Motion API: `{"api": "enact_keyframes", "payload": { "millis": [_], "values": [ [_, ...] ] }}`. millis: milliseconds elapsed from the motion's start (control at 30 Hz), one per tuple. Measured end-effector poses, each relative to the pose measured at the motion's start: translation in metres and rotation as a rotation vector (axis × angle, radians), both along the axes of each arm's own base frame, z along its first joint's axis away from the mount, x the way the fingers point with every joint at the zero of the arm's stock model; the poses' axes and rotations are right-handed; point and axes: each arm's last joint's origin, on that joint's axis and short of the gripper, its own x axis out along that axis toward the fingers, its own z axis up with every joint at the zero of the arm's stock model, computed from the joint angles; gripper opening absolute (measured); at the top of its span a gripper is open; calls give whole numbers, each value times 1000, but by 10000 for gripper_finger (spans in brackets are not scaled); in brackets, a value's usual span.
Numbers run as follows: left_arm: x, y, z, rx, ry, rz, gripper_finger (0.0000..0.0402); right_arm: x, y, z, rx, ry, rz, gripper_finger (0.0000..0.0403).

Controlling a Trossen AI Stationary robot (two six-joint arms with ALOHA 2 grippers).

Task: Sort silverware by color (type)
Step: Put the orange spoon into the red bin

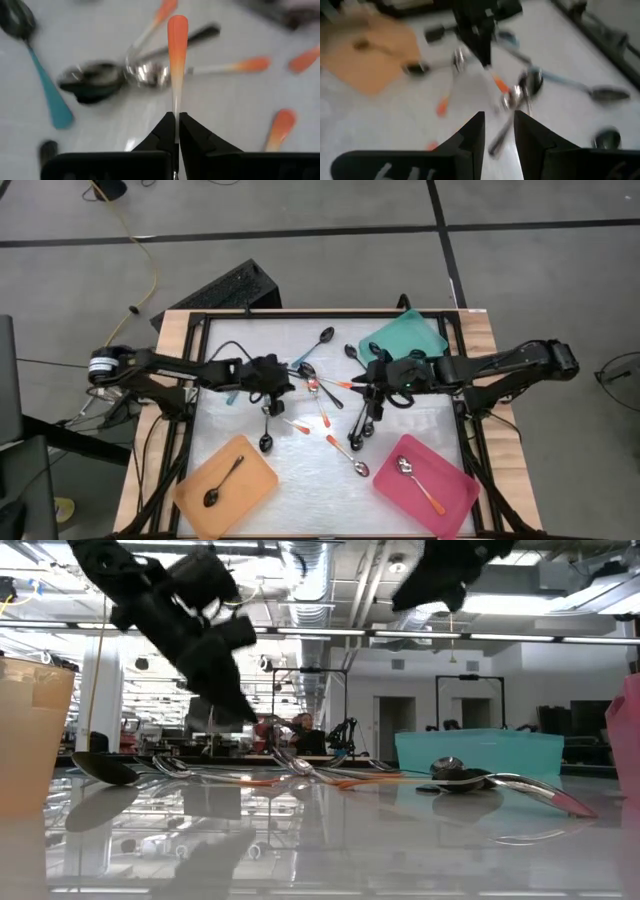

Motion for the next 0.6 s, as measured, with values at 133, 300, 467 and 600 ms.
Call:
{"api": "enact_keyframes", "payload": {
  "millis": [133,300,467,600],
  "values": [
    [-7,-1,30,29,-144,19,0,-6,8,18,-10,-125,47,113],
    [-19,-3,66,37,-346,31,0,-20,22,46,-50,-308,136,113],
    [-28,-8,98,38,-567,25,0,-36,35,66,-86,-429,221,113],
    [-30,-16,117,34,-745,-23,0,-42,46,72,-130,-474,272,113]
  ]
}}
